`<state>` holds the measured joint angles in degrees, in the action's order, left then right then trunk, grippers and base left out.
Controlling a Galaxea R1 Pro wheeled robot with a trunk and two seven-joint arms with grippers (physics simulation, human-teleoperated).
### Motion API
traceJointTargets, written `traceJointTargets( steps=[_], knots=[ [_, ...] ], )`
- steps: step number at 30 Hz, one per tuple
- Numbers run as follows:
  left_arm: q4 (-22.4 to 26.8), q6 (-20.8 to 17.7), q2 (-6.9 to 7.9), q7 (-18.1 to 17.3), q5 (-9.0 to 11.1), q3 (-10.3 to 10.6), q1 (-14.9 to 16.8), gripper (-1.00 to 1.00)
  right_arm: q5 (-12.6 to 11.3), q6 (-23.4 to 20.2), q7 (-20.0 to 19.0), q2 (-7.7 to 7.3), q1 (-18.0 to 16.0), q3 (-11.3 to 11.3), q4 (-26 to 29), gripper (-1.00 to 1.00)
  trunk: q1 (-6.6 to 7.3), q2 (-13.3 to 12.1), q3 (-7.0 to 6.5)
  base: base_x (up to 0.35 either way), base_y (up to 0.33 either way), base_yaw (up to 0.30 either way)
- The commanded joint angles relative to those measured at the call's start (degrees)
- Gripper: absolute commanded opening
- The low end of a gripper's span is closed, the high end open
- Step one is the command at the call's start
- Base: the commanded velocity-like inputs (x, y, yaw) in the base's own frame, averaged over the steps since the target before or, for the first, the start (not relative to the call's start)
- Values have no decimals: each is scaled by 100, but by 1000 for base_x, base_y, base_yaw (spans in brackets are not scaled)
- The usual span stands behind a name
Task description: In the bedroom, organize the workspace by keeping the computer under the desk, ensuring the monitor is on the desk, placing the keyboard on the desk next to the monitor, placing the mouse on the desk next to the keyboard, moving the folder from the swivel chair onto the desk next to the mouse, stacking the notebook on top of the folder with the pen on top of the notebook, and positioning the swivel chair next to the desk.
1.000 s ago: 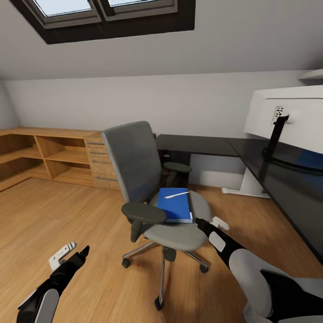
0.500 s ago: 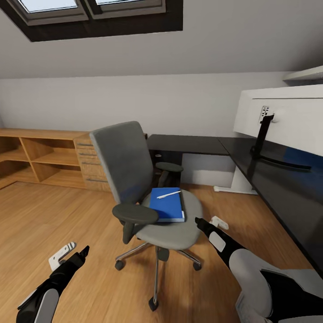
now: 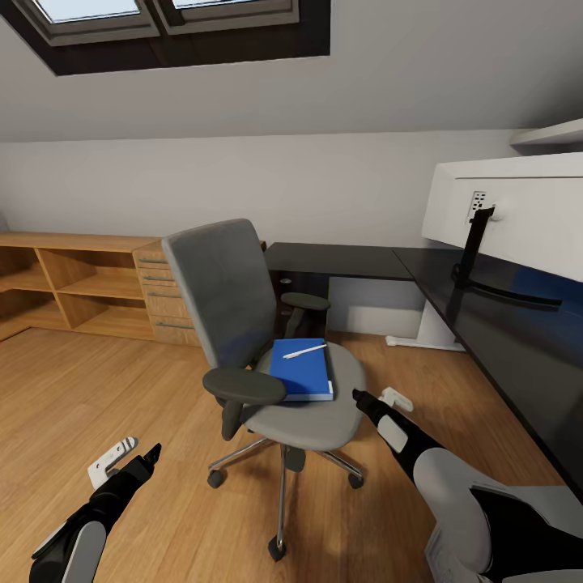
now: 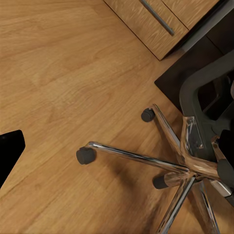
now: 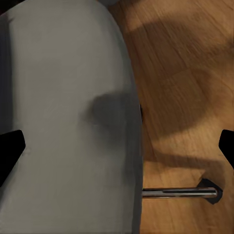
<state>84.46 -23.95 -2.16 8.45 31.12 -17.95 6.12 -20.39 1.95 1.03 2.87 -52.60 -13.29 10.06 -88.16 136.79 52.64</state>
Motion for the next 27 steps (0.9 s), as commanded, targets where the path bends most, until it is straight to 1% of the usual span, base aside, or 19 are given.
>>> traceJointTargets(
  steps=[1, 18, 22, 27],
  knots=[
    [9, -31, -4, 34, 61, -7, 4, 100, -35, 18, 13, 2, -4, -6, 28, 100, 1, 3, 6, 0, 0, 0],
    [6, -23, -4, 39, 61, -7, 4, 100, -29, 17, 18, -5, -3, -7, 159, 100, 1, 3, 6, 4, 0, 0],
    [3, -22, -4, 42, 6, -6, 4, 100, -27, 16, 20, -6, -3, -7, 155, 100, 1, 3, 6, 183, 0, 0],
    [2, -22, -4, 36, -99, -6, 4, 100, -27, 16, 20, -6, -4, -7, 154, 100, 1, 3, 6, 286, 0, 0]
  ],
)
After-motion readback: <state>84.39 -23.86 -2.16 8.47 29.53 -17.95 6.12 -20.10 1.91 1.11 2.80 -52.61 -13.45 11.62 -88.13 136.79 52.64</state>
